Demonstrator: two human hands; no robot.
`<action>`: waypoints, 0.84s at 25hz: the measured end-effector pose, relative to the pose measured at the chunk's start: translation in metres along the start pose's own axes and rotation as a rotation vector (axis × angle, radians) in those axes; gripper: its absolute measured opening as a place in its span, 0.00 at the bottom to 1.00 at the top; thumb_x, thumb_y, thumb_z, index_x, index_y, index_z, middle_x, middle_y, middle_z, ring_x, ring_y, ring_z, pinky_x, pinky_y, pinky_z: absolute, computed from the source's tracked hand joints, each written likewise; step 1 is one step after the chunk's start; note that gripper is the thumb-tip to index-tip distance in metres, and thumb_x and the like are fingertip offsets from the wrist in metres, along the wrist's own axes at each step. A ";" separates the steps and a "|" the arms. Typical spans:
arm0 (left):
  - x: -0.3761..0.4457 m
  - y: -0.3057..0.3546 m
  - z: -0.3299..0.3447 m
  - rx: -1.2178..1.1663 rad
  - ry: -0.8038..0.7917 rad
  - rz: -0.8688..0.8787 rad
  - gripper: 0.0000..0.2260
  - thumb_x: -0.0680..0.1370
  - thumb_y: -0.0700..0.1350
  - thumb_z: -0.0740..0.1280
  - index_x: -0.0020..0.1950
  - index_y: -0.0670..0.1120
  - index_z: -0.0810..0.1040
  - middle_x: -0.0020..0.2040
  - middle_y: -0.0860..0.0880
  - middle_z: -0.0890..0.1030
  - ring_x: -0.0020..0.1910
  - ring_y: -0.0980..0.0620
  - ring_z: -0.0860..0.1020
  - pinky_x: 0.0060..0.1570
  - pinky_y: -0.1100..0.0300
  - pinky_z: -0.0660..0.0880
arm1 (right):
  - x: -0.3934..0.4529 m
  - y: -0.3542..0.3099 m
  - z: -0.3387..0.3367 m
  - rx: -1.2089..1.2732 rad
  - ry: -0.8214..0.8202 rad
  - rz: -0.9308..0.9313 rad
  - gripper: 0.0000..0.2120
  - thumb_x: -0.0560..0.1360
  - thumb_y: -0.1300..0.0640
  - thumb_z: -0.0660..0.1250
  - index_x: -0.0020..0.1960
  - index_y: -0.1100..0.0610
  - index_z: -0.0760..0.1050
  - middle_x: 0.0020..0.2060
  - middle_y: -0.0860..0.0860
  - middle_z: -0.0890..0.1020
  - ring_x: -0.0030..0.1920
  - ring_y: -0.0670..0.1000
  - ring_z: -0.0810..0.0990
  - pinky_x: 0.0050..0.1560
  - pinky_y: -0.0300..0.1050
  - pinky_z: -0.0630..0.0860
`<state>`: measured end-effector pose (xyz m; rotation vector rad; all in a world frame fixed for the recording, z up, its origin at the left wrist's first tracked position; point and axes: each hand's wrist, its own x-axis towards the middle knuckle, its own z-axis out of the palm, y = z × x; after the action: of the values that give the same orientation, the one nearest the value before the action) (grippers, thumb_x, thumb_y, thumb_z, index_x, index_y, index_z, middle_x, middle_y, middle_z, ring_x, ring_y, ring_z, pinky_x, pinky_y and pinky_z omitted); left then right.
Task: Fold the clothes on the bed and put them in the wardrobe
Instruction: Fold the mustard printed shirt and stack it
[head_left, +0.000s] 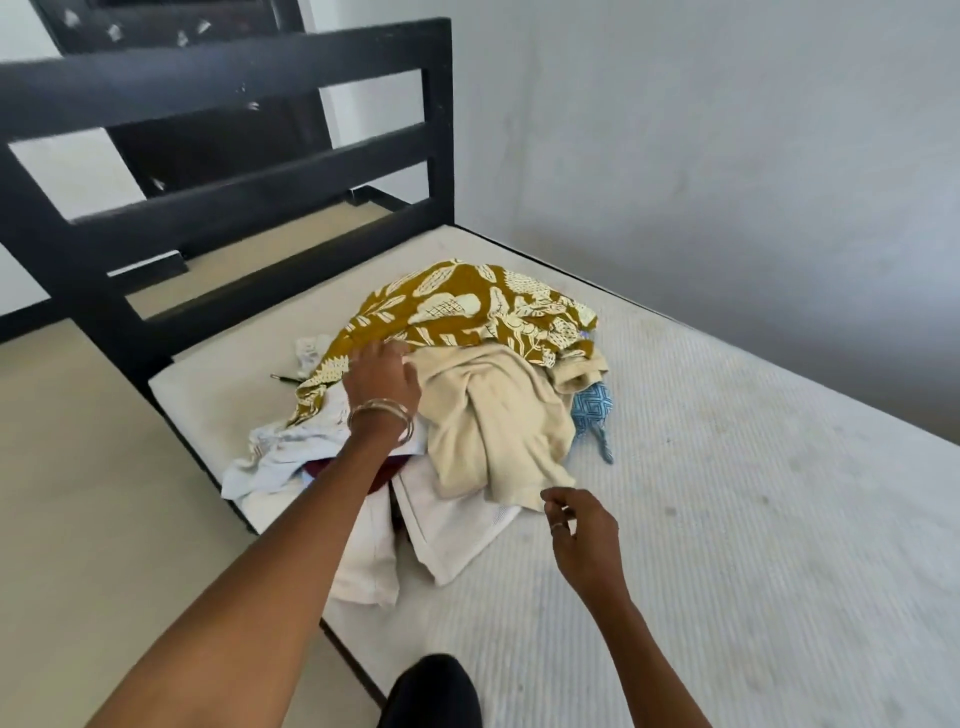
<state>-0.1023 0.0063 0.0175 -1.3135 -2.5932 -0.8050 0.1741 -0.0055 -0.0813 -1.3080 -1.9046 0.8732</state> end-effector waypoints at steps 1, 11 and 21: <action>0.019 0.010 0.003 0.044 -0.020 0.011 0.13 0.76 0.44 0.66 0.60 0.46 0.77 0.59 0.43 0.77 0.61 0.39 0.72 0.57 0.46 0.70 | 0.012 -0.002 0.005 -0.003 -0.009 -0.017 0.07 0.77 0.64 0.67 0.53 0.57 0.81 0.48 0.49 0.83 0.43 0.47 0.80 0.45 0.31 0.70; 0.059 0.034 0.050 0.362 -0.206 0.094 0.08 0.78 0.46 0.63 0.55 0.53 0.78 0.58 0.48 0.78 0.64 0.42 0.70 0.64 0.42 0.62 | 0.060 -0.008 0.016 -0.034 -0.112 -0.006 0.11 0.76 0.66 0.64 0.53 0.57 0.81 0.48 0.53 0.82 0.47 0.54 0.80 0.50 0.52 0.78; 0.071 0.045 0.066 0.489 -0.141 0.233 0.12 0.79 0.48 0.63 0.60 0.48 0.78 0.60 0.45 0.78 0.63 0.43 0.73 0.61 0.46 0.66 | 0.053 -0.016 -0.001 0.016 -0.060 -0.053 0.09 0.77 0.65 0.65 0.52 0.56 0.82 0.47 0.48 0.83 0.43 0.45 0.79 0.45 0.31 0.73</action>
<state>-0.1030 0.1122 0.0034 -1.5051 -2.4419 -0.0334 0.1523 0.0408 -0.0599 -1.2293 -1.9653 0.9081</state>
